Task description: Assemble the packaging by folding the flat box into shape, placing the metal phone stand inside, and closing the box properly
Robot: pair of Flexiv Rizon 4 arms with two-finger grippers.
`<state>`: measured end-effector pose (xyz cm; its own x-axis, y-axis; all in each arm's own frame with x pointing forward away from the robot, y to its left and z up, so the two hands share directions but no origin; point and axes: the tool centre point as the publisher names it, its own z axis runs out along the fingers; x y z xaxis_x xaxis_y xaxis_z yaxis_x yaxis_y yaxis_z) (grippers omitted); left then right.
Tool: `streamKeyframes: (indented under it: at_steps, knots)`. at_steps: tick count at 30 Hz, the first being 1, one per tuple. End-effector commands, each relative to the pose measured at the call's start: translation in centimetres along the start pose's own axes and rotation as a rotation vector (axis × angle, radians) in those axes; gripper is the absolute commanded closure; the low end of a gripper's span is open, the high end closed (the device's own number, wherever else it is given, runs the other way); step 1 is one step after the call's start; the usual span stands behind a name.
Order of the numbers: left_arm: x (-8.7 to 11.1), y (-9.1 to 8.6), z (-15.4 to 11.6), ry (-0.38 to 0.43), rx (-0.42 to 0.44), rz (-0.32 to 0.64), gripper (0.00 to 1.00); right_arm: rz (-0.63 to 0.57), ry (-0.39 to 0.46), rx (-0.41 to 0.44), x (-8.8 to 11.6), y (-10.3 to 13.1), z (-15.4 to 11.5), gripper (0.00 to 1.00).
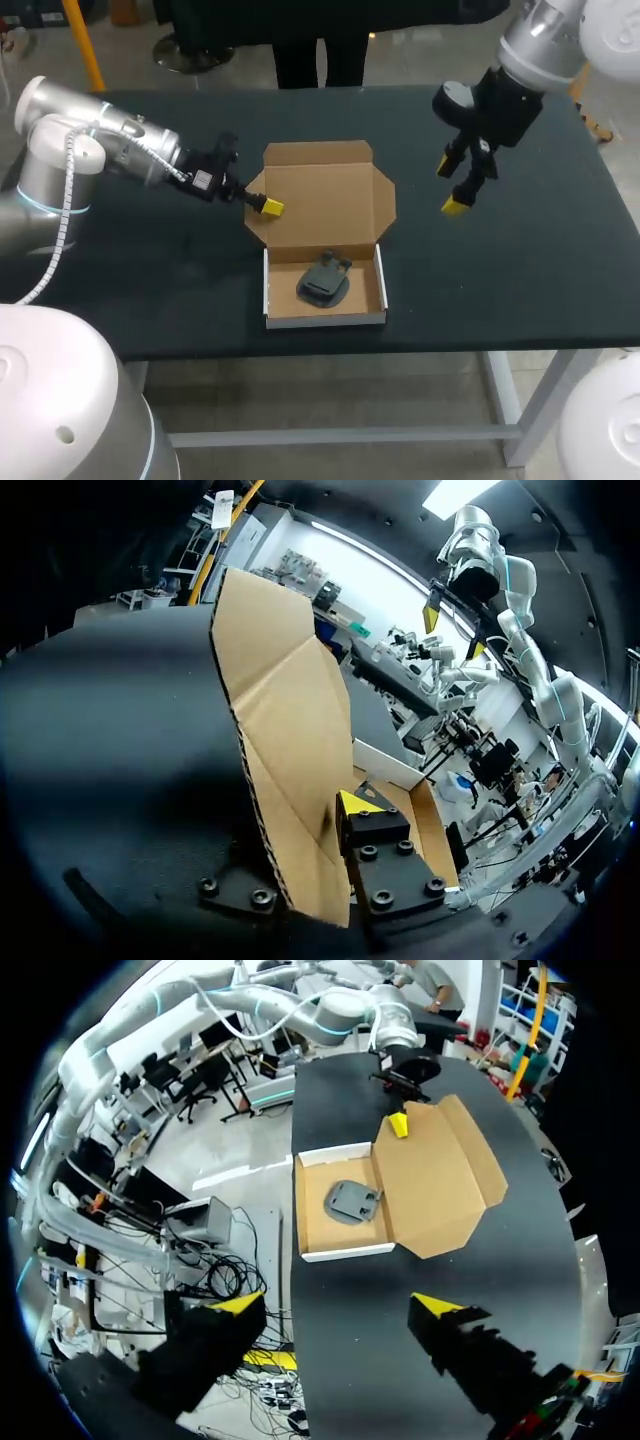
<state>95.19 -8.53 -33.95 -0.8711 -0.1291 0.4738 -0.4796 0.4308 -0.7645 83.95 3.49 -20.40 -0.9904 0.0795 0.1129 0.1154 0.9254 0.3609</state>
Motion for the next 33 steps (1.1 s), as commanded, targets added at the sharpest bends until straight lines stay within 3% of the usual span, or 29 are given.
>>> streamKeyframes:
  at_steps: [1,10,15,33]
  knots:
    - [0.1,0.1,-0.1,0.004,0.004,0.002,0.78,0.000,0.004,0.006,0.1,0.1,-0.1,0.00]
    - [0.1,0.0,-0.1,0.011,0.009,0.010,0.82,-0.001,0.005,0.011,0.2,0.3,-0.1,0.00]
    - [0.3,0.0,0.0,0.013,0.011,0.019,1.00,-0.002,0.007,0.014,0.2,0.3,-0.1,0.00]
    - [1.4,0.0,-0.3,0.027,0.012,0.096,1.00,-0.004,0.010,0.020,0.3,0.5,-0.3,0.00]
